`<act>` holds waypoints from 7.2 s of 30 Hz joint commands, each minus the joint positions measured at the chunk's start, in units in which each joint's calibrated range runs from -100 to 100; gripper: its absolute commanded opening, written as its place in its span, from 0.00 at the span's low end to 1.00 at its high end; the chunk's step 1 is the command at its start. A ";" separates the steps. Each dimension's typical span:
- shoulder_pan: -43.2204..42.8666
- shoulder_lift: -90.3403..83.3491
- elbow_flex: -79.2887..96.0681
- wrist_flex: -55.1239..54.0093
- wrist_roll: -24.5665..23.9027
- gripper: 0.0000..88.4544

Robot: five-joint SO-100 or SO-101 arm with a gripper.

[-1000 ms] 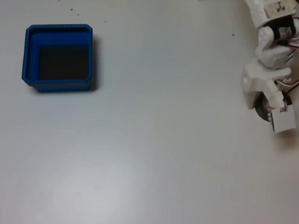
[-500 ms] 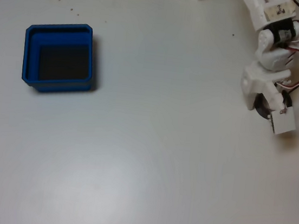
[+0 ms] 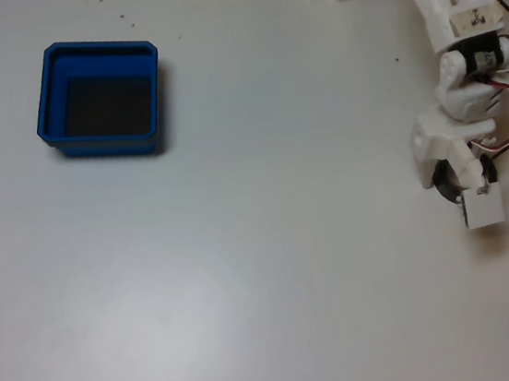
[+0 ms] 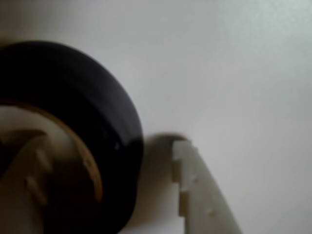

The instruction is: Pick the black tape roll and drop it in the blue box

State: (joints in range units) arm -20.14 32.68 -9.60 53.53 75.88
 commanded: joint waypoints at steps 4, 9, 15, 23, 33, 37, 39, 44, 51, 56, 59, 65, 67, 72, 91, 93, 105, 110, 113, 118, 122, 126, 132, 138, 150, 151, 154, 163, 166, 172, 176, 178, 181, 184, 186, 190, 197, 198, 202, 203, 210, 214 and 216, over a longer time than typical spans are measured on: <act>0.45 1.01 -1.63 -0.81 -0.32 0.14; 0.35 0.76 -1.45 -0.73 -0.23 0.00; 0.45 0.68 -1.54 -0.15 -0.23 0.01; 0.45 0.59 -1.45 0.02 -0.14 0.01; 0.45 -1.75 -1.45 0.27 -0.14 0.01; 0.45 -6.60 -1.63 2.99 -0.14 0.01; 0.45 -9.02 -1.72 5.46 -0.14 0.01; 0.45 -13.79 -1.72 7.61 -0.14 0.01; 0.45 -15.04 -1.72 8.35 -0.14 0.01; 0.65 -15.04 -1.72 8.43 -0.14 0.01; 0.94 -15.04 -1.72 8.43 -0.14 0.01; 1.53 -16.13 -1.90 8.43 -0.14 0.01; 2.11 -17.88 -1.81 8.43 -0.14 0.01; 3.09 -22.15 -1.81 8.52 -0.14 0.01; 7.49 -23.32 -1.81 8.52 -0.06 0.01; 7.39 -23.24 -1.81 8.52 -0.06 0.01; 10.51 -23.40 -1.81 8.52 -0.06 0.01; 15.89 -23.40 -2.17 8.43 0.03 0.01; 18.33 -23.40 -3.16 8.43 0.03 0.01; 22.43 -23.40 -5.05 8.43 0.03 0.01; 26.83 -23.40 -6.31 8.43 0.03 0.01; 32.30 -23.32 -7.12 8.35 0.21 0.01; 40.61 -22.99 -8.55 8.19 0.21 0.01; 48.33 -22.90 -9.63 7.53 0.30 0.01; 62.40 -22.73 -10.26 7.53 0.30 0.01; 63.37 -22.73 -10.26 7.53 0.30 0.01; 66.21 -22.73 -10.08 7.53 0.38 0.01; 72.17 -22.65 -9.81 7.53 0.38 0.01; 72.85 -22.57 -9.72 7.69 0.38 0.01; 74.02 -19.89 -9.72 7.69 0.38 0.01; 75.10 -19.47 -9.72 7.61 0.38 0.01; 75.29 -19.47 -9.81 7.61 0.38 0.01; 75.88 -19.39 -9.81 7.53 0.38 0.01; 76.66 -18.72 -9.81 7.53 0.38 0.01; 76.76 -17.97 -9.81 7.53 0.38 0.01; 76.86 -16.46 -9.81 7.53 0.38 0.01; 78.42 -16.05 -9.90 7.53 0.38 0.01; 78.81 -16.05 -10.08 7.53 0.38 0.01; 80.67 -16.05 -10.17 7.53 0.38 0.01; 80.96 -16.05 -10.17 7.53 0.38 0.01; 81.15 -15.96 -9.99 7.53 0.38 0.01; 81.15 -15.96 -9.81 7.53 0.38 0.01; 81.15 -15.88 -9.81 7.53 0.38 0.01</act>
State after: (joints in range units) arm 60.71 17.70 -15.61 61.41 75.96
